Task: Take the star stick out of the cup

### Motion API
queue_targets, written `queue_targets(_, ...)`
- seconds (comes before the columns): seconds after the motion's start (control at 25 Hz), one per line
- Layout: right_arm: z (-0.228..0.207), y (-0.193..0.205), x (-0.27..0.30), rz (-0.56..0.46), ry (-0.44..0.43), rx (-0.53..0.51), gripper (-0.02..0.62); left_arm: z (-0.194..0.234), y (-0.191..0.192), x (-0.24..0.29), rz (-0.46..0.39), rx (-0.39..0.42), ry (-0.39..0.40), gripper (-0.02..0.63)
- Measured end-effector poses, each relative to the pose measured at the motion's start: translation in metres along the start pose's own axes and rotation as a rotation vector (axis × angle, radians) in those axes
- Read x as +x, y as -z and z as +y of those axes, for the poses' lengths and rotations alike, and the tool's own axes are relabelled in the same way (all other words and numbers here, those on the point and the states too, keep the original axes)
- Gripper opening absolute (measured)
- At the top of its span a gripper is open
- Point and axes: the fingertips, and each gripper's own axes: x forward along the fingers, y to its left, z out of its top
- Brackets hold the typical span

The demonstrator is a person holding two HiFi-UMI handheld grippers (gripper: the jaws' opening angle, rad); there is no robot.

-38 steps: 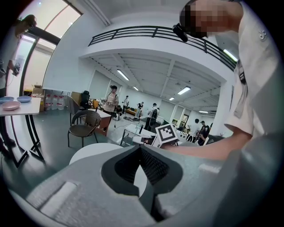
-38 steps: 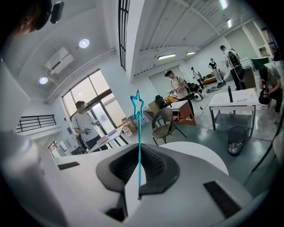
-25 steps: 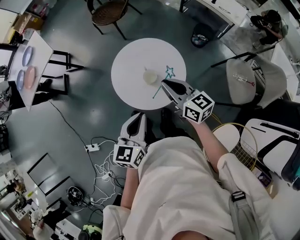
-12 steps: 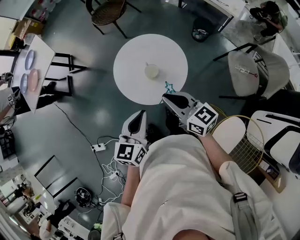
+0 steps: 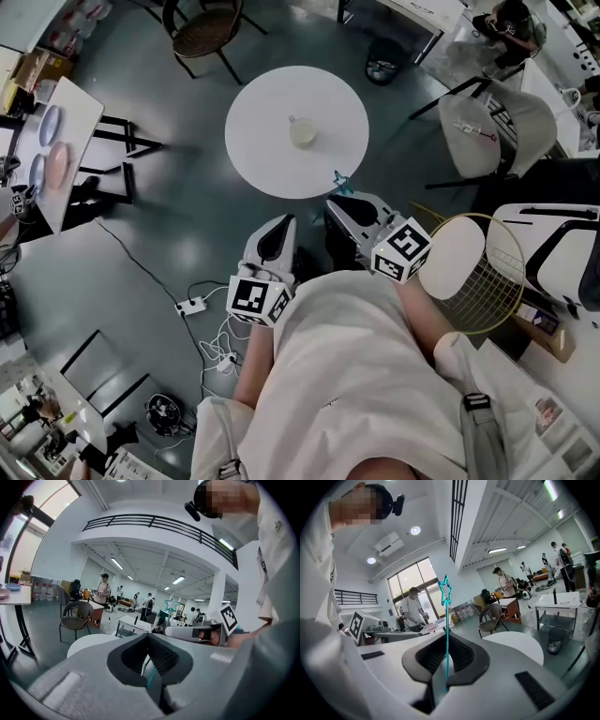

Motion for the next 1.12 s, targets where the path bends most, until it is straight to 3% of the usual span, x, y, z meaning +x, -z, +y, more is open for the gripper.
queue_targets(0.4, 0.086, 0.024, -0.019, 0.004, 0.141, -0.029, 0.023, 0.005, 0.032, -0.075, 0.033, -0.037, 0.136, 0.006)
queue_targets(0.56, 0.103, 0.031, -0.028, -0.034, 0.201, 0.002, 0.023, 0.012, 0.033, -0.096, 0.036, -0.008, 0.174, 0.006)
queue_targets(0.88, 0.119, 0.035, -0.04, -0.042, 0.238, -0.029, 0.021, 0.007, 0.024, -0.116, 0.006, 0.014, 0.169, 0.006)
queue_targets(1.12, 0.129, 0.037, -0.028, -0.058, 0.197, -0.01, 0.021, 0.007, 0.028, -0.118, 0.005, 0.01, 0.156, 0.006)
